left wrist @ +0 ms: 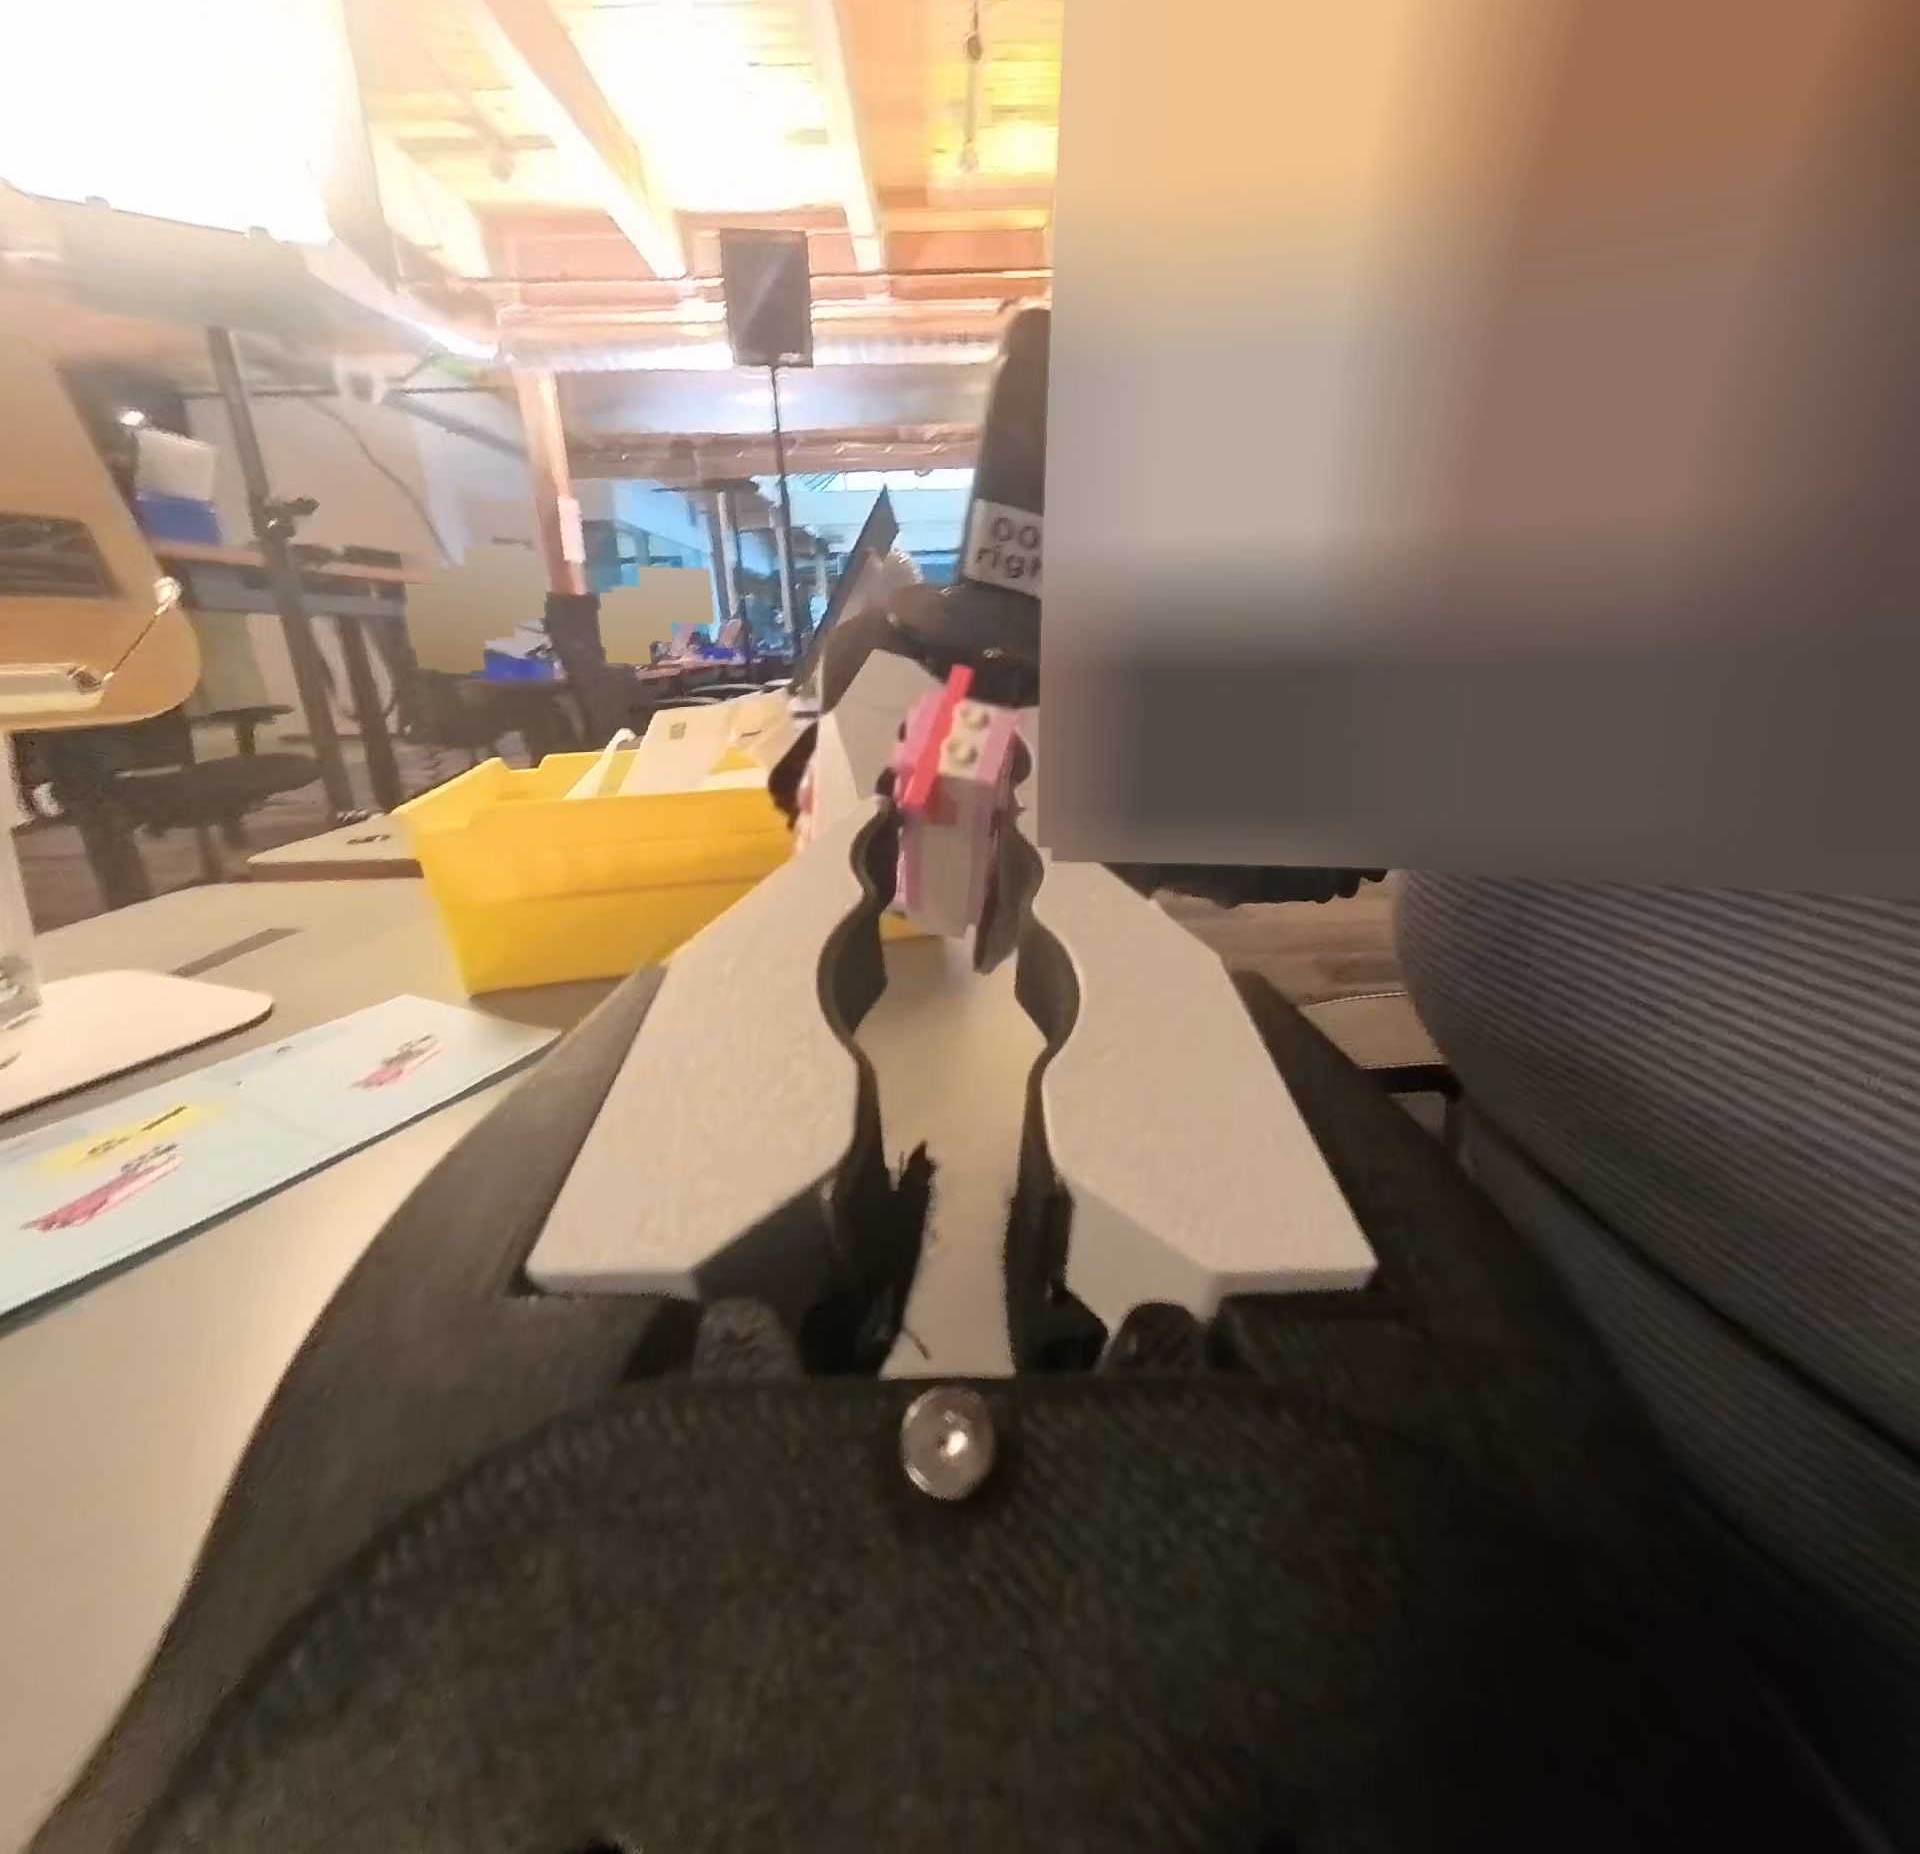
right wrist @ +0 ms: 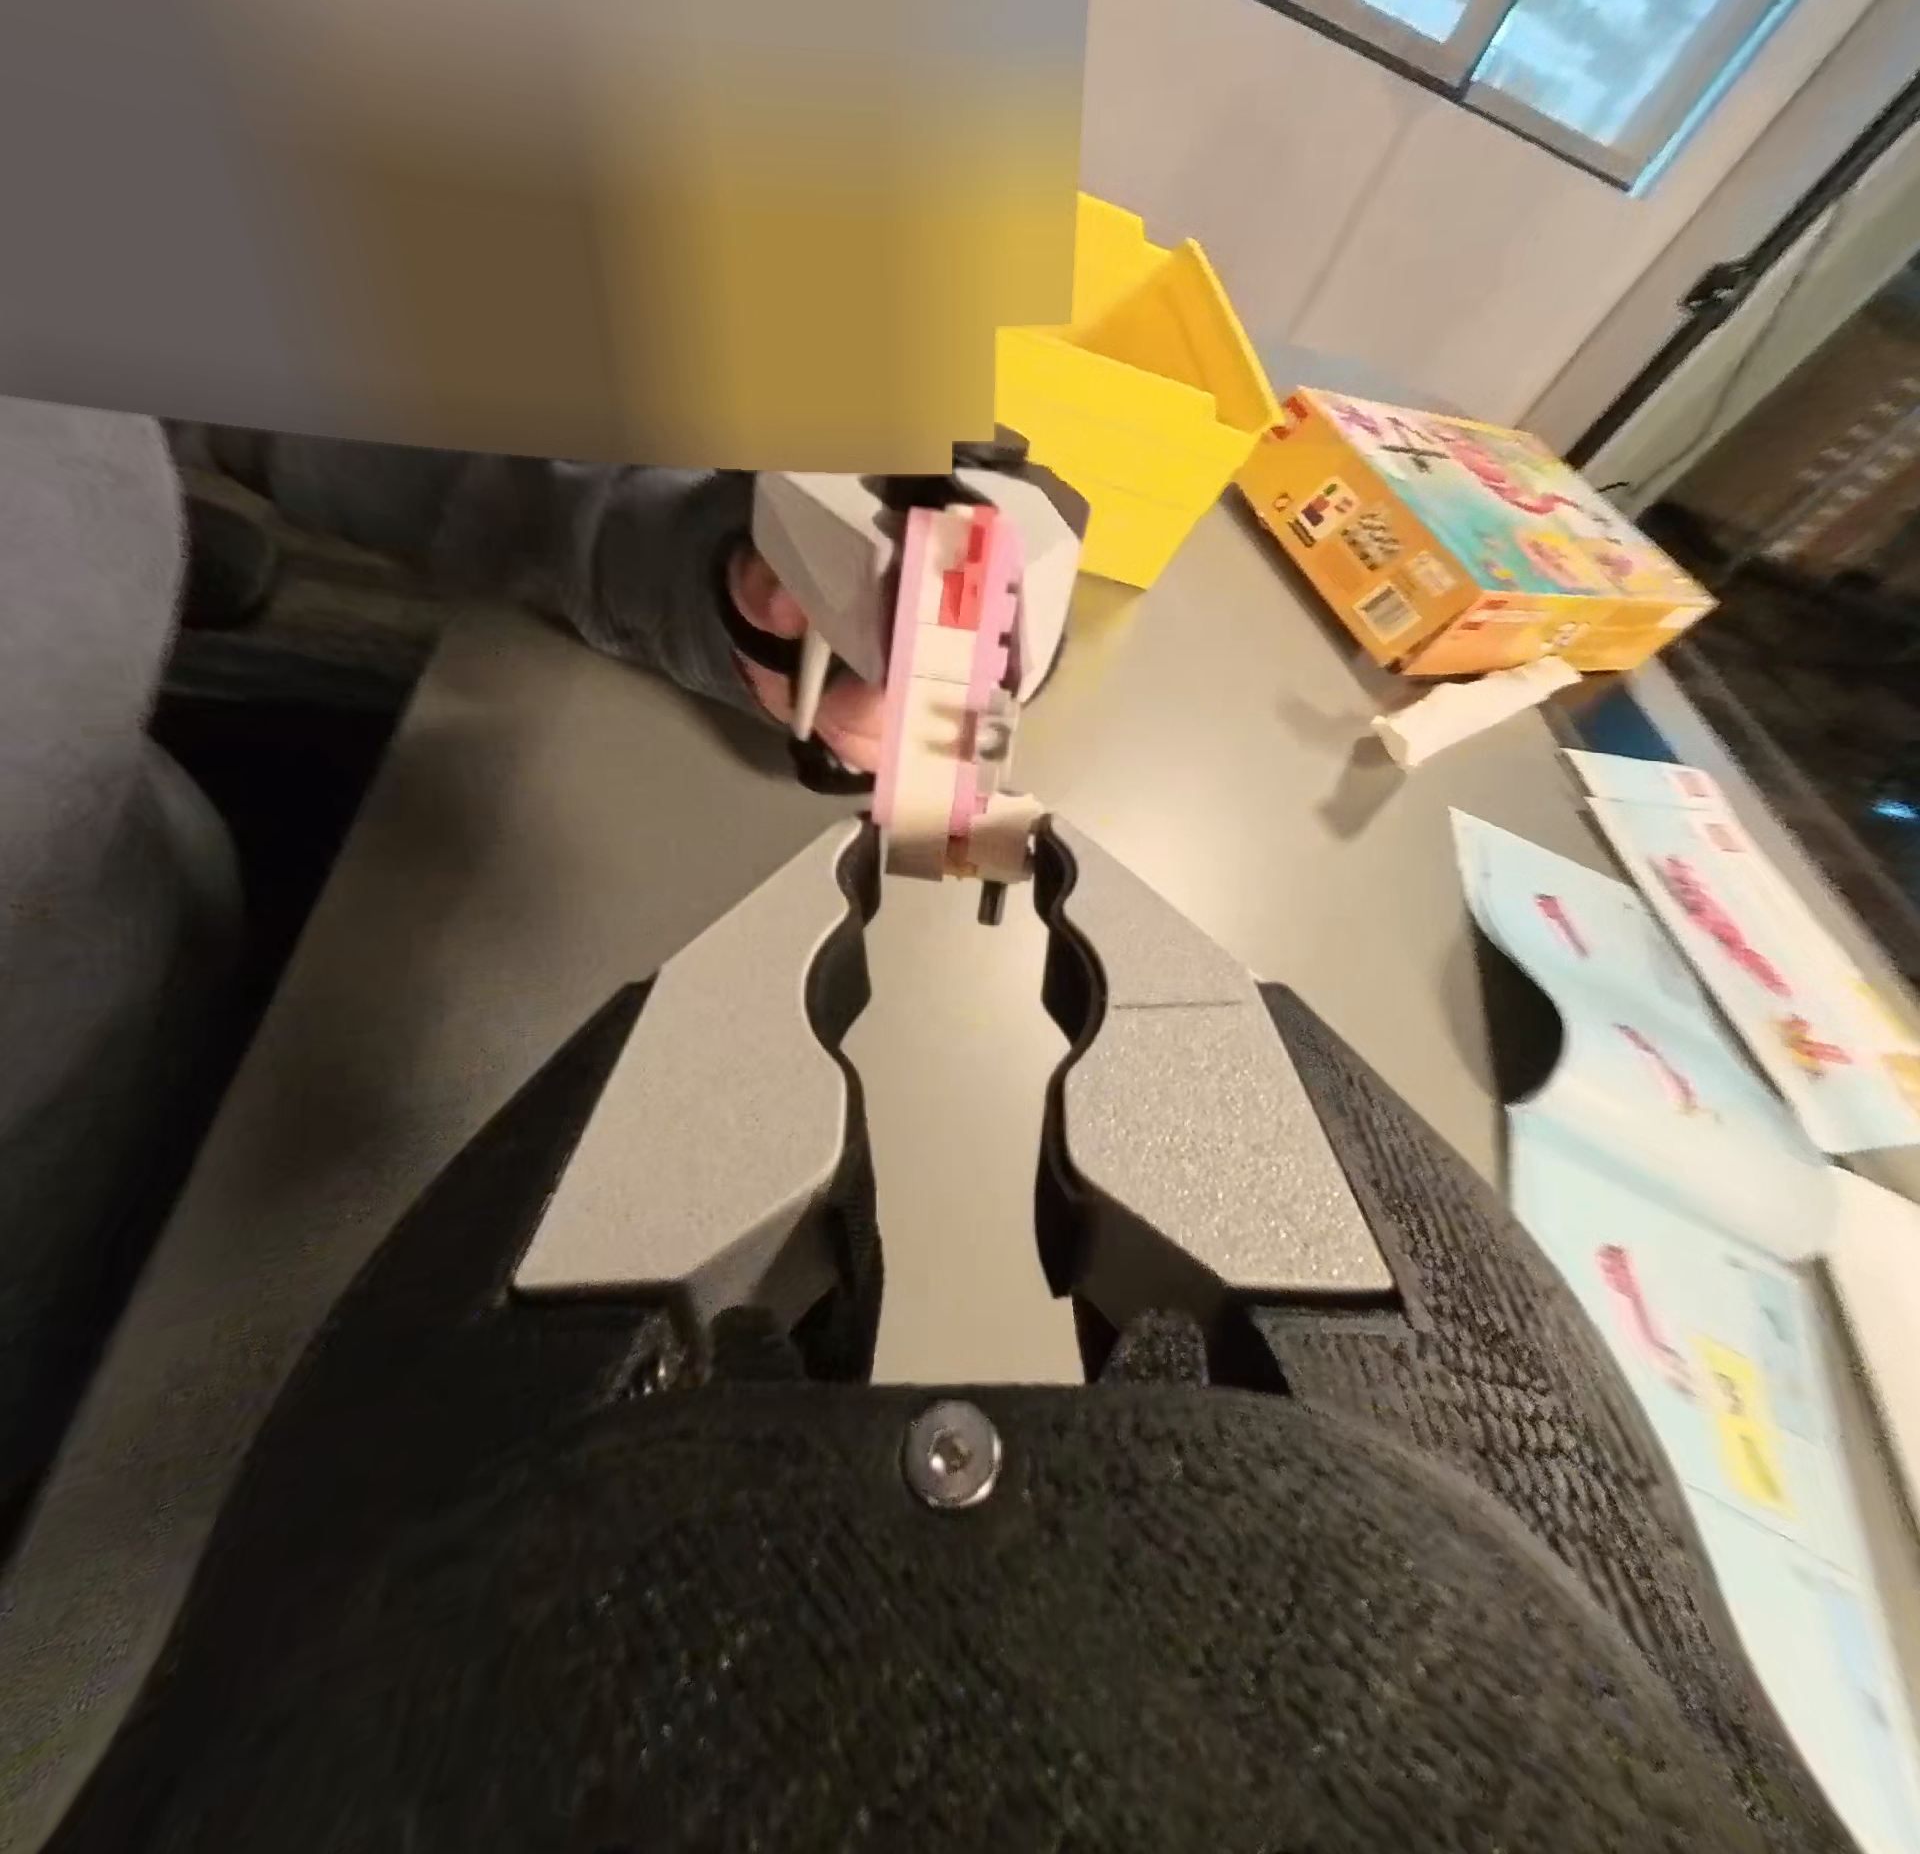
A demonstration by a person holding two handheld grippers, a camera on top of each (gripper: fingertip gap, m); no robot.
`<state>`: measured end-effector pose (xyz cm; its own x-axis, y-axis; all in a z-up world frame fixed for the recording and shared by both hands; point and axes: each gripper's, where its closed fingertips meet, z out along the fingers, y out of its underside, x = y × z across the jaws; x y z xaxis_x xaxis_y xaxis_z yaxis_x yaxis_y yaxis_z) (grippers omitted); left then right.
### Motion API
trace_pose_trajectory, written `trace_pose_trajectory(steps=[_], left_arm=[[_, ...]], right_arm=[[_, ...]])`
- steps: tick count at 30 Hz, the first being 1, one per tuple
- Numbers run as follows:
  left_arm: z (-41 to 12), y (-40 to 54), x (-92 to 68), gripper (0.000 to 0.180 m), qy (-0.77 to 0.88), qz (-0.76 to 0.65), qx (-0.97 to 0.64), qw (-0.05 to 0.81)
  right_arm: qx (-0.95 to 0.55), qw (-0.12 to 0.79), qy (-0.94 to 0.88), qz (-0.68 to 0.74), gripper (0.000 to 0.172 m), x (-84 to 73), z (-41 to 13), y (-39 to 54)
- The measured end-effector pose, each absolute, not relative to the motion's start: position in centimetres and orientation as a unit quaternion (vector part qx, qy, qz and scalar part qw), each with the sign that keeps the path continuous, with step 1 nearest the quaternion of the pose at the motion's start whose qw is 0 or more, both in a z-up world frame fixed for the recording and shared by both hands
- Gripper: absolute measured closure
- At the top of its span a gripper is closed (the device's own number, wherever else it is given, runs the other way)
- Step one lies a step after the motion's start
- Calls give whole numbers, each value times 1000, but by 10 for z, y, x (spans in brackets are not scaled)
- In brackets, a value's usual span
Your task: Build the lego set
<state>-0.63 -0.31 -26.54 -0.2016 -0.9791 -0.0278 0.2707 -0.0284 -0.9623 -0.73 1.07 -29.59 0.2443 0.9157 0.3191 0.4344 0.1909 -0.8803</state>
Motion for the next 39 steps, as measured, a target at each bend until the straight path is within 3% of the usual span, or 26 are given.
trace_pose_trajectory(steps=[1,2,4,7,12,15,22,25,28,31,39], left_arm=[[-268,2,-4,155,470,-603,-389,515],[-271,7,-2,136,462,-593,-409,518],[-280,15,4,123,455,-586,-457,490],[-295,27,12,129,441,-574,-516,459],[-327,38,18,142,490,-465,-583,451],[-333,35,21,153,511,-432,-588,455],[-346,42,19,156,502,-430,-622,420],[-360,57,12,156,507,-374,-654,419],[-371,64,8,156,520,-326,-671,416],[-381,65,7,156,527,-304,-685,400],[-406,63,4,156,579,-208,-694,375]], right_arm=[[-589,533,-577,193,144,-3,-298,17],[-580,548,-589,129,144,4,-303,26],[-537,569,-622,-23,144,18,-310,41],[-476,564,-654,-168,144,24,-320,48],[-466,558,-646,-234,144,31,-325,56],[-458,555,-649,-247,144,33,-327,58],[-455,566,-661,-188,143,33,-339,59],[-579,553,-586,-128,134,69,-352,83],[-658,604,-449,-11,132,92,-342,97],[-668,643,-372,37,136,101,-328,103],[-653,684,-323,-39,156,104,-324,122]])
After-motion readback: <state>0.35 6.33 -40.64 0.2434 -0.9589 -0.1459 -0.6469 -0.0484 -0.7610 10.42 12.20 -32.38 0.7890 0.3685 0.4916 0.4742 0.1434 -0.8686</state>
